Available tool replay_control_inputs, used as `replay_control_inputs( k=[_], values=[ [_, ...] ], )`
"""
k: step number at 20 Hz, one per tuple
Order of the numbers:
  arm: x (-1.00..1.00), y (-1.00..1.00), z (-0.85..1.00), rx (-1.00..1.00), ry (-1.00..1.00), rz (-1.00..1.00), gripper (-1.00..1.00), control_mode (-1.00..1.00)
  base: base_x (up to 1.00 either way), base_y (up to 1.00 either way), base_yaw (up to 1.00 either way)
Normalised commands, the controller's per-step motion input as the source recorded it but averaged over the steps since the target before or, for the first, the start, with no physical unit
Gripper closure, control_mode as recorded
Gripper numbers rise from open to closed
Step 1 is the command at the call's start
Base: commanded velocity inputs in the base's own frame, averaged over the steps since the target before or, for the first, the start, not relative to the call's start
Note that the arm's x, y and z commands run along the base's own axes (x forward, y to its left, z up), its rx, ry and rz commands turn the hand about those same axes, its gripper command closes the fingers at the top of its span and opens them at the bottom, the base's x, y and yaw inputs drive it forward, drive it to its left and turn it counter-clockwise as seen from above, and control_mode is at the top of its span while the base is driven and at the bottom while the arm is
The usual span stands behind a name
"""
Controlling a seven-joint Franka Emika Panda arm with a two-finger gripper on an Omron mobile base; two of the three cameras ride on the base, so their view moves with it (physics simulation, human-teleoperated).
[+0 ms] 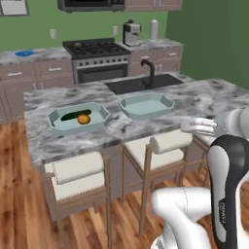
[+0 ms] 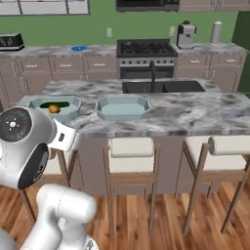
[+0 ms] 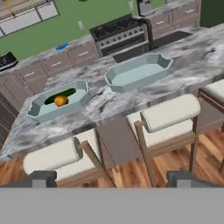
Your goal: Place the cold items (mango and cucumber) from the fridge in one tupperware on the dining counter. Place the warm items (hot dog and kebab skewer) in the stove area in another tupperware.
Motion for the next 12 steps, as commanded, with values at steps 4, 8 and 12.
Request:
replay_control_inputs(
  k=[4,8,12],
  values=[
    [0.00,0.00,0.00,0.00,0.00,0.00,-1.00,1.00,-0.03,-1.00,-0.11],
    [0.00,0.00,0.00,0.00,0.00,0.00,-1.00,1.00,0.03,-1.00,-0.01],
    [0.00,0.00,0.00,0.00,0.00,0.00,-1.00,1.00,0.13,-1.00,0.00]
  ],
)
